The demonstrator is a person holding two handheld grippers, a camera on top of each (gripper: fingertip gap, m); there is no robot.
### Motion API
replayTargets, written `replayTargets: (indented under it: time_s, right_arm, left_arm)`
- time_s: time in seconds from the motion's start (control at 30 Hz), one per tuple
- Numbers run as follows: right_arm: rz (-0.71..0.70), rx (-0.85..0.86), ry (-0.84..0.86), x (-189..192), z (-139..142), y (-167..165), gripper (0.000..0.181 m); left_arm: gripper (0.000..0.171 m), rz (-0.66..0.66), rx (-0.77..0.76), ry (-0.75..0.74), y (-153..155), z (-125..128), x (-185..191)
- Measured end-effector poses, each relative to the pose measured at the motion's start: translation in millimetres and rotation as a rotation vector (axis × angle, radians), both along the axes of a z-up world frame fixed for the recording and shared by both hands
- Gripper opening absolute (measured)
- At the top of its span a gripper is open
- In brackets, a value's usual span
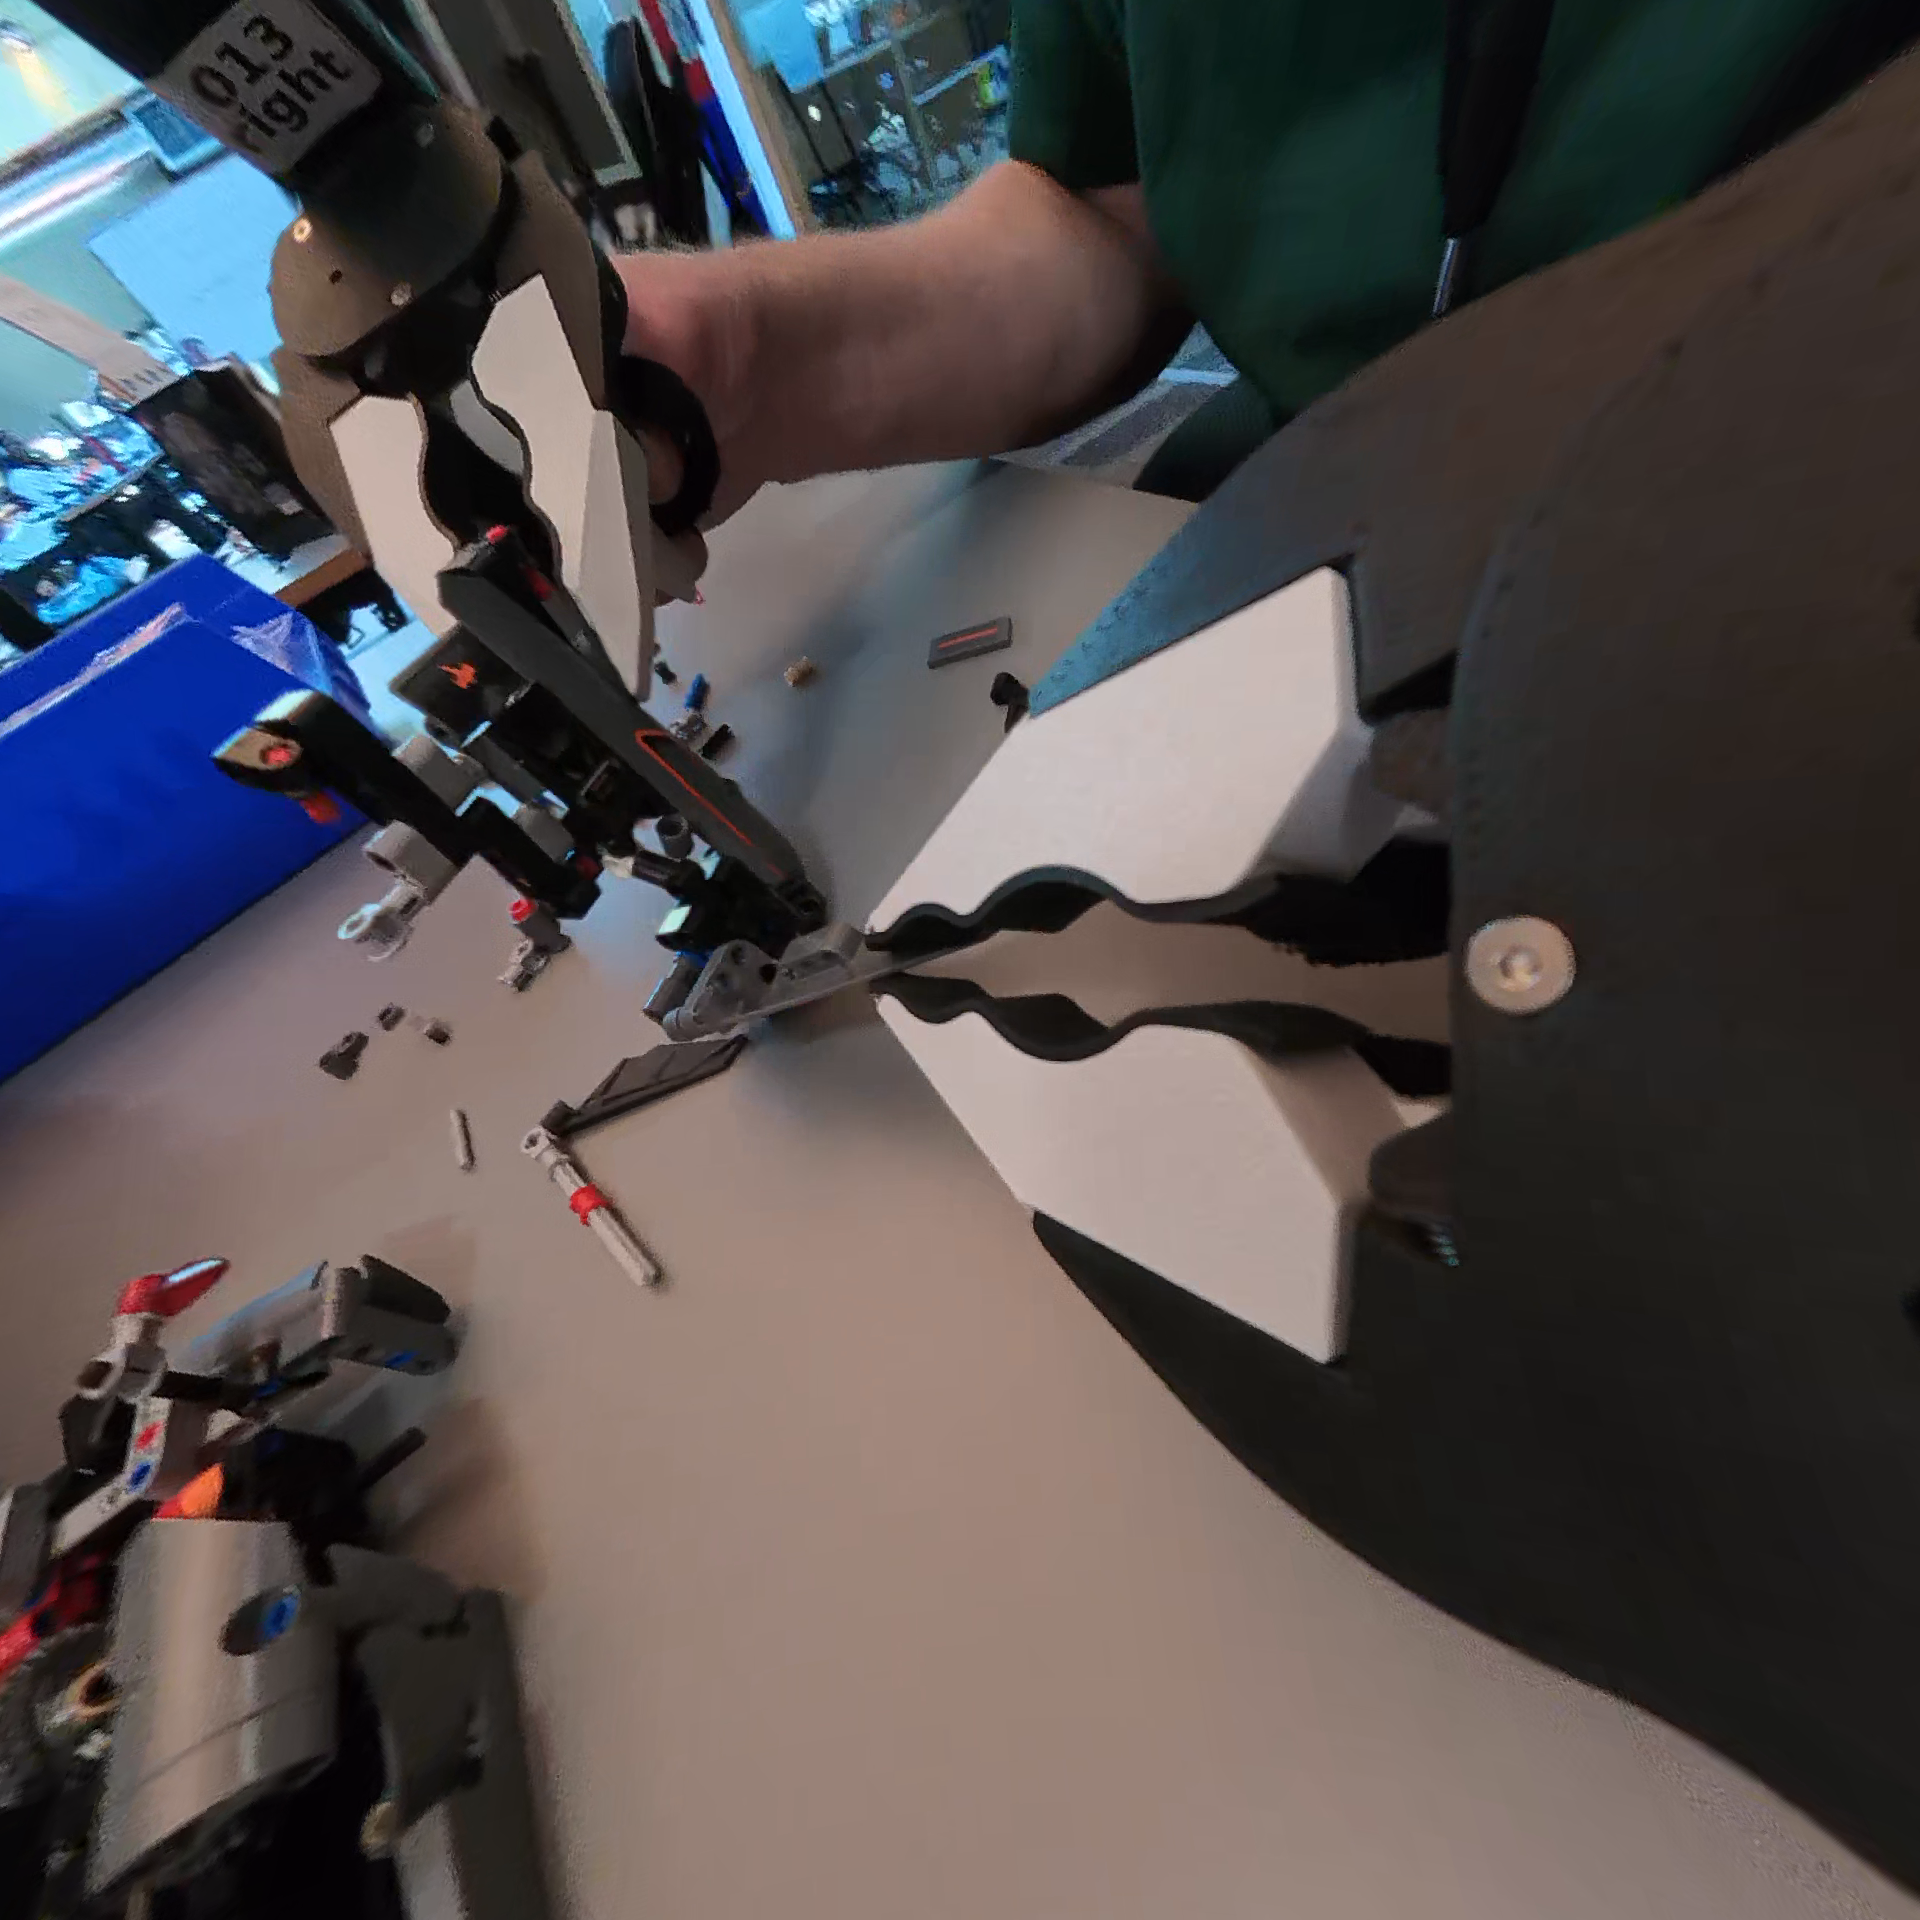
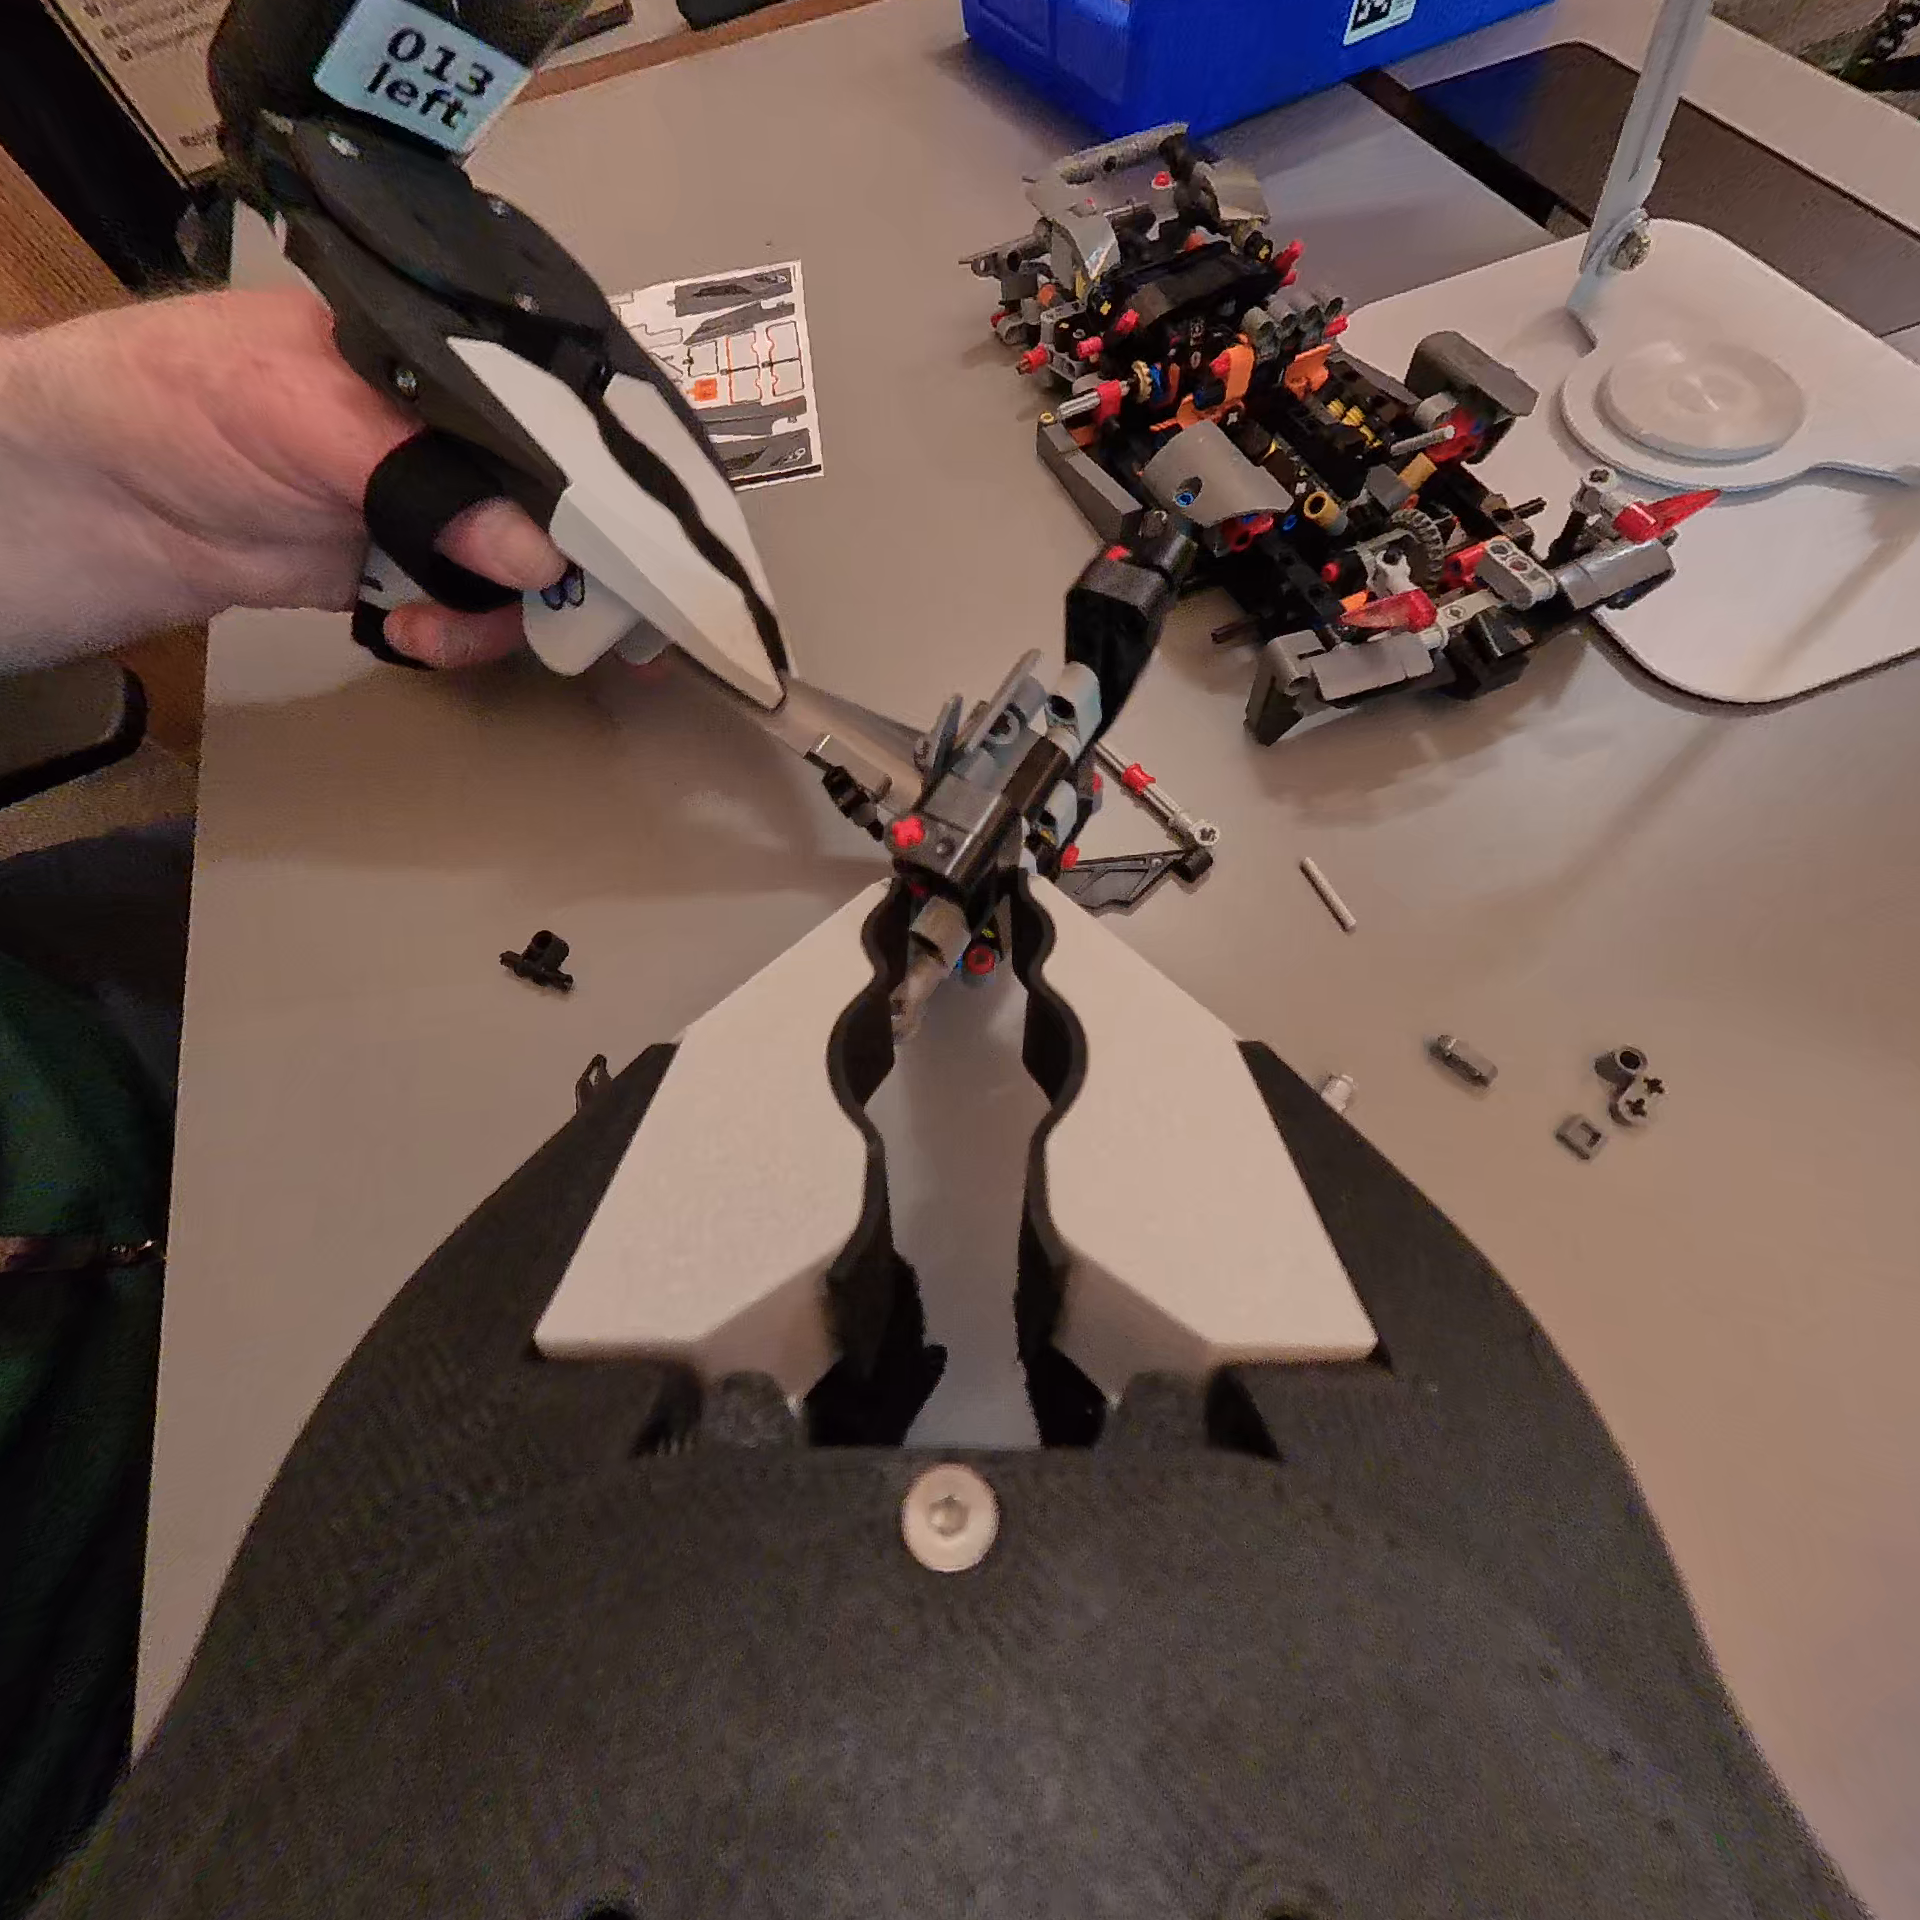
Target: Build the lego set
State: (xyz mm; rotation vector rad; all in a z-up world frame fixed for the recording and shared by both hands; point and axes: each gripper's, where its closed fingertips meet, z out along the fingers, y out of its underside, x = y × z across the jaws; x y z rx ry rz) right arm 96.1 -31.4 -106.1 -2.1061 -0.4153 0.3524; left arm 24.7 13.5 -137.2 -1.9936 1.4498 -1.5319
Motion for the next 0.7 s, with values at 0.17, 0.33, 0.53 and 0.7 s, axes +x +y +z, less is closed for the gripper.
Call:
replayTargets:
  time_s: [0.17,0.33,0.53,0.7]
  right_arm:
    - [0.015,0.007,0.004,1.3,1.1,3.3,0.014]
    - [0.010,0.008,-0.005,2.7,-1.0,4.1,0.013]
    - [-0.008,0.007,0.011,2.8,-1.8,2.6,0.017]
    - [-0.016,0.002,0.019,0.0,-4.5,3.5,0.018]
  left_arm:
    - [0.002,-0.014,-0.044,0.031,-26.1,-12.8,-8.4]
    - [0.002,-0.027,0.042,0.059,-44.2,-21.9,-4.2]
    - [0.002,-0.055,0.174,0.095,-46.5,-28.3,-1.4]
    - [0.003,-0.095,0.320,0.170,-44.7,-38.1,-1.8]
